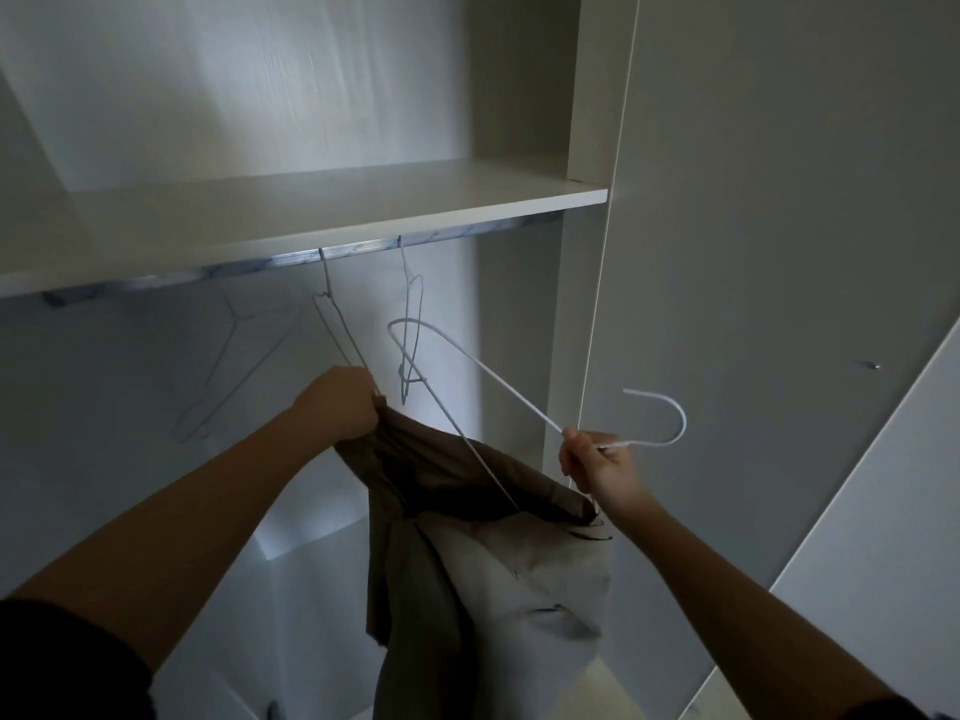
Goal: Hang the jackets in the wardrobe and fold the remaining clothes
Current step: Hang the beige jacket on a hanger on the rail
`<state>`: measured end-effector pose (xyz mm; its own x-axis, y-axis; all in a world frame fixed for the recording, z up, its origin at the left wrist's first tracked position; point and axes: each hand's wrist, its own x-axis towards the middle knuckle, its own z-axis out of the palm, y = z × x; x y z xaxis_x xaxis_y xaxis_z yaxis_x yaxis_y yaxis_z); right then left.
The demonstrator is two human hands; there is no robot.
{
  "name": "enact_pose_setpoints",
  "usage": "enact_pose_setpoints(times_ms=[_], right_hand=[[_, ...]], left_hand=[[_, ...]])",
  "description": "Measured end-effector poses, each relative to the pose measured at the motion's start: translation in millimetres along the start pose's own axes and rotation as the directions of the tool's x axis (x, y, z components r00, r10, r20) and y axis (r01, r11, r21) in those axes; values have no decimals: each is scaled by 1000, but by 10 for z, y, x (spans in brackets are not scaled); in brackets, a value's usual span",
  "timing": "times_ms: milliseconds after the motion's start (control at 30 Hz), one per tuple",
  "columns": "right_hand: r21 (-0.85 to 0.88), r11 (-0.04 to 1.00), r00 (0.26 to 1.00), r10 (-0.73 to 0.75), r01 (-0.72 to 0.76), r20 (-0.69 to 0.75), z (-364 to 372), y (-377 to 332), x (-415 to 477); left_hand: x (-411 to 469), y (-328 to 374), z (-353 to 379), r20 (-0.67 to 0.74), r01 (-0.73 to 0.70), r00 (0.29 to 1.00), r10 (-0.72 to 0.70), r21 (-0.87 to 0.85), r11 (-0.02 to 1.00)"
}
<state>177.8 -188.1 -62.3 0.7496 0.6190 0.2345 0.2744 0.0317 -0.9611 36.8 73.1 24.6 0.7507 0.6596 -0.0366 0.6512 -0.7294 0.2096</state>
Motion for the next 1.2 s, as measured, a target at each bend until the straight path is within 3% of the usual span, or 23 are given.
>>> enact_pose_setpoints(times_ms=[33,100,200,267,400,567,800,967,1033,1133,1200], right_hand=[[-6,1000,998,24,-23,60,-51,-31,9],[-40,997,984,78,-73,161,-145,-55,9],[-126,988,969,118,-92,215,-259,-46,-31],[-180,980,964,129,-88,231,-311,-38,-61],[-303,952,955,137,-53,265,-349,-90,-92],[-203,978,968,9,43,249,-367,-216,-115],[-545,838,945,205,-35,255,-213,-105,-40],[-723,690,899,305,19,314,253,-313,175],[-709,705,917,281,2,282,367,-481,324],[-623,780,951,234,-57,204,419,-701,533],[-584,807,961,220,-82,170,407,-798,591]], left_hand=[[20,-44,21,-8,54,998,-54,-50,997],[65,-91,50,-4,176,982,-188,-332,927],[27,-97,86,160,344,922,-353,-759,552],[18,-105,95,192,345,918,-347,-819,459],[47,-66,40,120,271,932,-341,-855,441],[34,-64,-49,135,257,938,-319,-889,379],[-33,-10,-211,-44,62,983,-177,-833,550],[-128,277,-209,-105,-66,994,-32,-807,588],[-173,344,-186,-99,-97,995,30,-779,619],[-240,342,-47,-86,-170,985,149,-619,767],[-297,297,45,19,-182,973,230,-549,816]])
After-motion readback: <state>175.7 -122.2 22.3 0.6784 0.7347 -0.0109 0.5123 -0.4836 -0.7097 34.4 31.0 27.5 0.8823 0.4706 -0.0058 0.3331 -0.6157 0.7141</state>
